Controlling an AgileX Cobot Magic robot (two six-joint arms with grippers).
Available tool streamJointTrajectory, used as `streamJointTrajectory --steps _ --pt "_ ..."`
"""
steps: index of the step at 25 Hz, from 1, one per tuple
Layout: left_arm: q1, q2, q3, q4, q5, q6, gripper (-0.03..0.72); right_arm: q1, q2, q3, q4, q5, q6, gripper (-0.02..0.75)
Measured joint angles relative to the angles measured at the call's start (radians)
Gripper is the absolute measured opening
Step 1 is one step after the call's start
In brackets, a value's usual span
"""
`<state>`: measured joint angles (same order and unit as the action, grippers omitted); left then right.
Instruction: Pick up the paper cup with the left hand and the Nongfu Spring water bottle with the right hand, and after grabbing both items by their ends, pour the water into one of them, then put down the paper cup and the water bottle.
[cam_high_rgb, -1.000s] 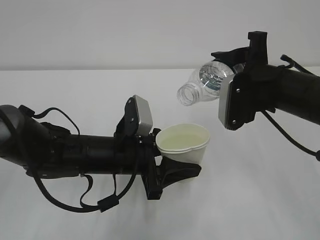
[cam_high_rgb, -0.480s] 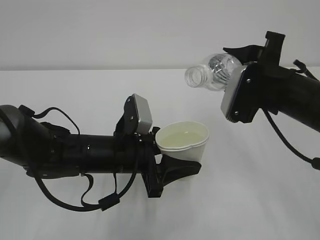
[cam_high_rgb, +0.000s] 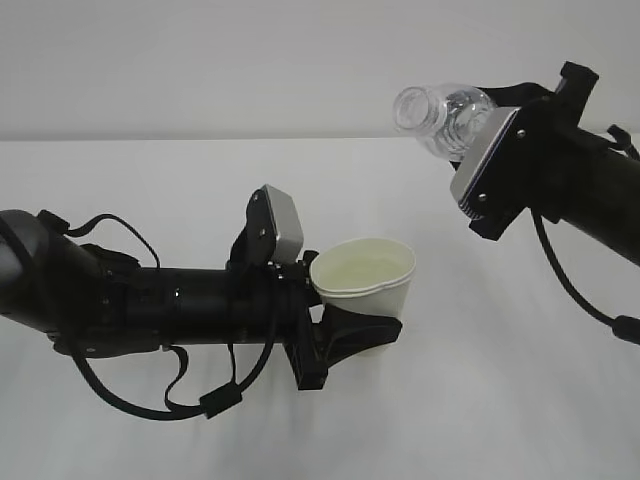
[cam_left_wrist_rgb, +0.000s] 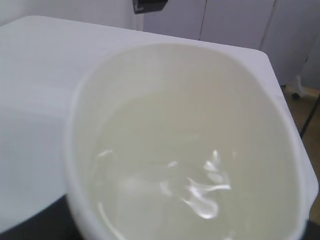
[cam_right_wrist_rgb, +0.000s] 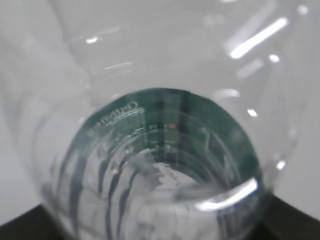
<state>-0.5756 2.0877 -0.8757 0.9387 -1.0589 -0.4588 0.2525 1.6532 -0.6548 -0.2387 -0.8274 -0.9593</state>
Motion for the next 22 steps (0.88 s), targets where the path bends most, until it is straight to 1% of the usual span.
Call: streamJointTrajectory --steps 9,16,22 --pt "0.0 0.0 0.0 -0.012 0.0 0.0 0.414 0.0 0.0 0.0 0.094 -0.011 0.121 0.455" --pt "0.0 0.0 0.0 -0.018 0.0 0.0 0.414 0.0 0.0 0.0 0.184 -0.013 0.18 0.455" --pt "0.0 0.0 0.0 -0.018 0.0 0.012 0.414 0.0 0.0 0.0 0.239 -0.015 0.236 0.455"
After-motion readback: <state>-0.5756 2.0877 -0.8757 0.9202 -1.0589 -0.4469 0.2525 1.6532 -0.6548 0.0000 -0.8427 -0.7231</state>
